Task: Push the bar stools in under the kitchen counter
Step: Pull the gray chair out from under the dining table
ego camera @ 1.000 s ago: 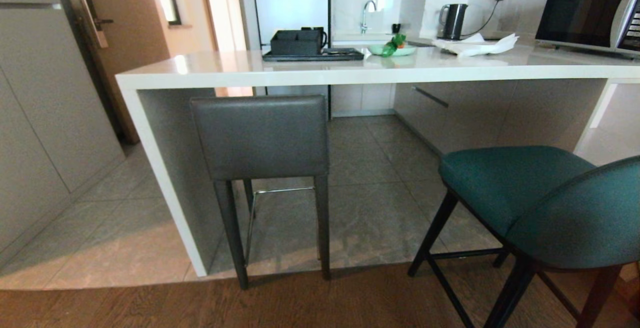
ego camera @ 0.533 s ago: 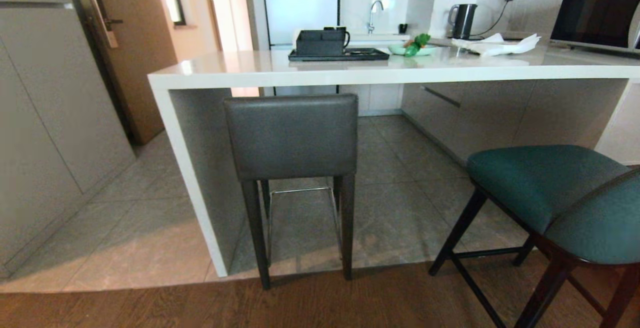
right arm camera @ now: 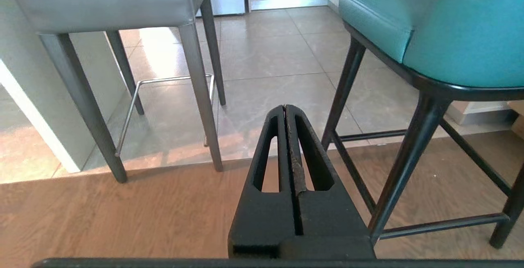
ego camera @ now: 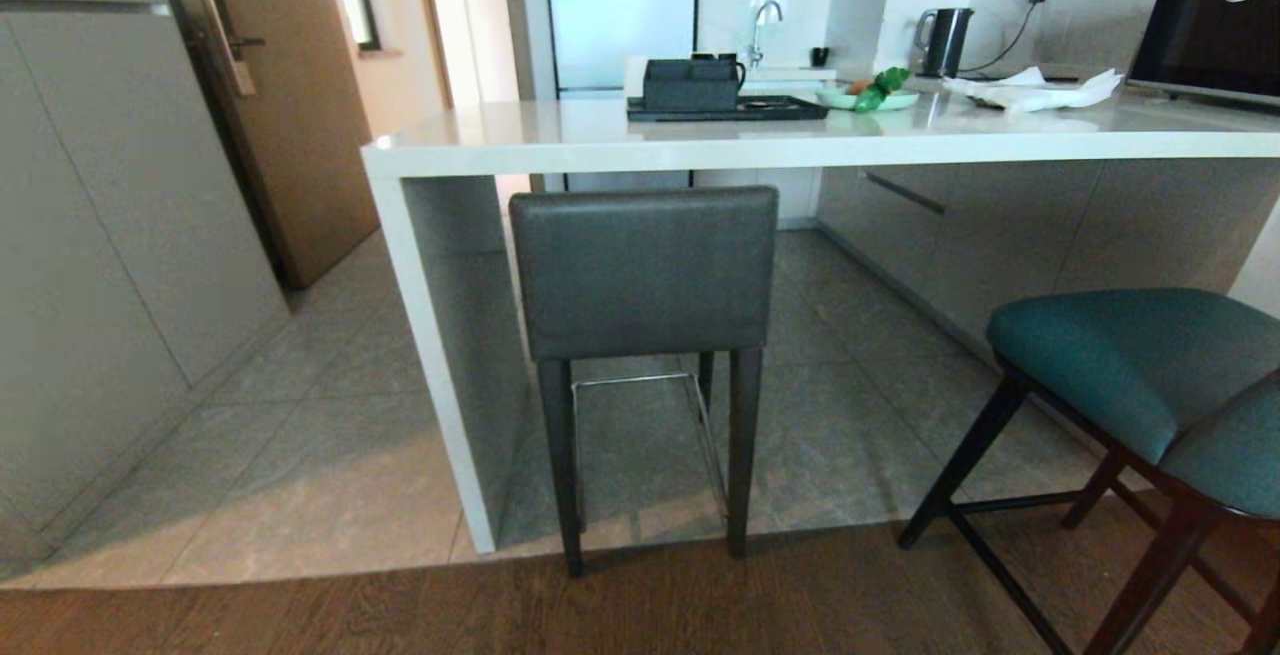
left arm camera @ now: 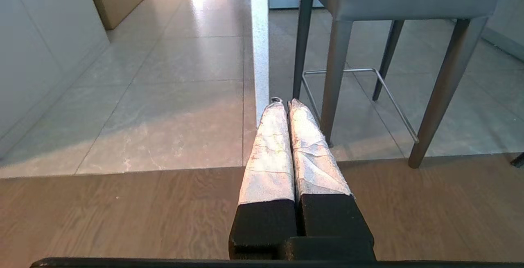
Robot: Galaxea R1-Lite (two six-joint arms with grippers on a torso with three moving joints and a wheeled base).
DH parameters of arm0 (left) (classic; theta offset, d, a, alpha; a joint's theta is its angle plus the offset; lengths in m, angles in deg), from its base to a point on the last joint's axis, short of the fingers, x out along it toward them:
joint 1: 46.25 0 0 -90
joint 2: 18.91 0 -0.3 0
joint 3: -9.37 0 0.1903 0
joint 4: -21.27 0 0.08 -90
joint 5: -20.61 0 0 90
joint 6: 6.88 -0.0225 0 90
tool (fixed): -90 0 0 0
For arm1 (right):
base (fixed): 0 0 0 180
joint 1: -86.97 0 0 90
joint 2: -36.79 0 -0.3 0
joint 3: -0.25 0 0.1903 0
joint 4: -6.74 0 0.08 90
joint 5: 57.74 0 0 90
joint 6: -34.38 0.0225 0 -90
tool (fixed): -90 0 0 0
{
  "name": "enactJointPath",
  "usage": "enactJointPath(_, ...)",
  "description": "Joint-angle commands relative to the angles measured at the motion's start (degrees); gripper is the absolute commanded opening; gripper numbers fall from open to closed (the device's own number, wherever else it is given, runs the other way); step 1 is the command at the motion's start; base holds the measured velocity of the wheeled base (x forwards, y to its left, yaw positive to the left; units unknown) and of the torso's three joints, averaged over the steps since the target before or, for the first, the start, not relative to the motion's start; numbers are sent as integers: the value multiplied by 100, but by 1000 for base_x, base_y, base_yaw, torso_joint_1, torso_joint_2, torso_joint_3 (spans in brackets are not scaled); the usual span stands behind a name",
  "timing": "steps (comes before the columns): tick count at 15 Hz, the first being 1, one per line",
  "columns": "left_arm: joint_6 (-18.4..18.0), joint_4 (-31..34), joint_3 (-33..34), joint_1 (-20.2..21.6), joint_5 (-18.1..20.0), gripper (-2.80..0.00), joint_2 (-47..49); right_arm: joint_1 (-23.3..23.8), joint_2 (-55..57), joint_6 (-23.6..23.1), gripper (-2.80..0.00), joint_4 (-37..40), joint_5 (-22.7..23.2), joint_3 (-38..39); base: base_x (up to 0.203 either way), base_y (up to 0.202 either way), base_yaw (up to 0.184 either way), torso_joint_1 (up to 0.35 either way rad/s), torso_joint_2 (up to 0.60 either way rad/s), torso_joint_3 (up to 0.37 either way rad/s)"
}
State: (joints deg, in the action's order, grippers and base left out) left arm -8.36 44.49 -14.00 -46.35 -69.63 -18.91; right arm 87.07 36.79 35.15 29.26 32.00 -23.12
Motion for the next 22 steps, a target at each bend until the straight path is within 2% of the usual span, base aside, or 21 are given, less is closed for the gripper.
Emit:
enactJointPath(1, -1, -3, 18, 1, -2, -280, 0, -1, 9, 2, -280, 3, -1, 24, 0, 0, 0, 0, 0, 0)
enactJointPath(7, -1, -3, 18, 1, -2, -280, 0, -1, 9, 2, -280, -3, -1, 21, 21, 0, -1, -1, 1, 1)
enactJointPath(22, -1, -3, 18, 1, -2, -280, 9, -1, 9, 2, -280, -3, -1, 26, 193, 0, 1, 3, 2, 3)
